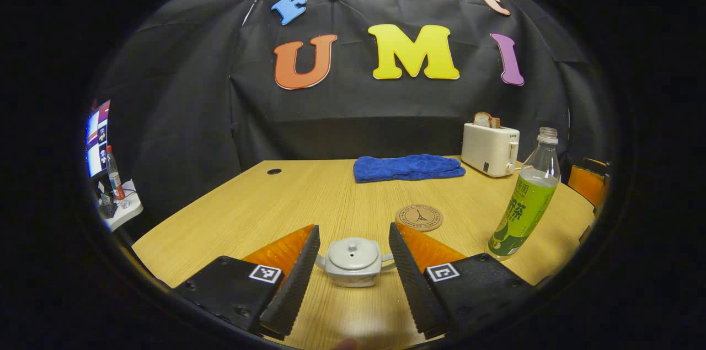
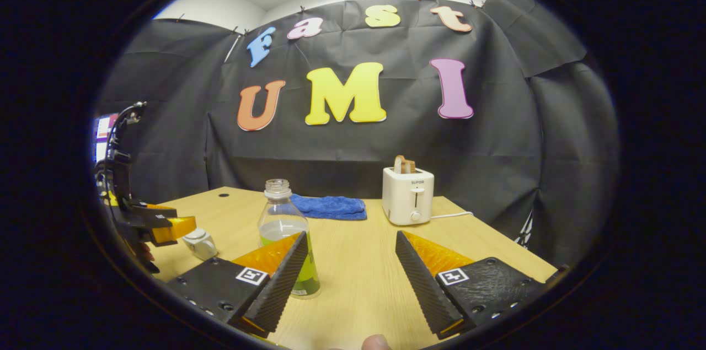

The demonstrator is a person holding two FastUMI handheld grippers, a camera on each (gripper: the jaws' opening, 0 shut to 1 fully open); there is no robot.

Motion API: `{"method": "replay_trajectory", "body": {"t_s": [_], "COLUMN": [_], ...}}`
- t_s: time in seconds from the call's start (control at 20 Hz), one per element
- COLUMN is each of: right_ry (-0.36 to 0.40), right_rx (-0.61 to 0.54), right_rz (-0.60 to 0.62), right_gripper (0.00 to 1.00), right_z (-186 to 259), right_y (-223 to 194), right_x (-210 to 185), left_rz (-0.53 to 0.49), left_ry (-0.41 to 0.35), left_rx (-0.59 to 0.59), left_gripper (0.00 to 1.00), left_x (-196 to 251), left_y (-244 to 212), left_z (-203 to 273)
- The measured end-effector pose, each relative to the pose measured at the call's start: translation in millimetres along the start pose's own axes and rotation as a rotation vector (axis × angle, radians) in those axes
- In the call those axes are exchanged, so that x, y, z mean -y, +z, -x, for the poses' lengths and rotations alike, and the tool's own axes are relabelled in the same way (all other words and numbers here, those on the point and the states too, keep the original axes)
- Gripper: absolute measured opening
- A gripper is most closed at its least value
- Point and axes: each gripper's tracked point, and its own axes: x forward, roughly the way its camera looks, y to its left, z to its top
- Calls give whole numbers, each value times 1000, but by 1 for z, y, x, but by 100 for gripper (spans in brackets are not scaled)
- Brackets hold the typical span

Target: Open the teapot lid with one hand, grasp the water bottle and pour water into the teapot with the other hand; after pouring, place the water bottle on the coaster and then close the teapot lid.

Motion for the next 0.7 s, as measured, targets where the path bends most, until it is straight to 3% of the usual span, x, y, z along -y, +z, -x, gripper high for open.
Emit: {"method": "replay_trajectory", "body": {"t_s": [0.2, 0.45, 0.7], "right_ry": [-5, 2, 12], "right_rx": [-14, -24, -38], "right_rz": [2, 16, 13], "right_gripper": [96, 97, 97], "right_z": [-3, -3, -5], "right_y": [-4, -8, -13], "right_x": [3, 2, 2], "left_rz": [-16, -26, -69], "left_ry": [11, 24, 22], "left_rx": [-39, -66, -39], "left_gripper": [59, 21, 9], "left_x": [-3, 1, -1], "left_y": [-8, -20, -16], "left_z": [-9, -16, -17]}}
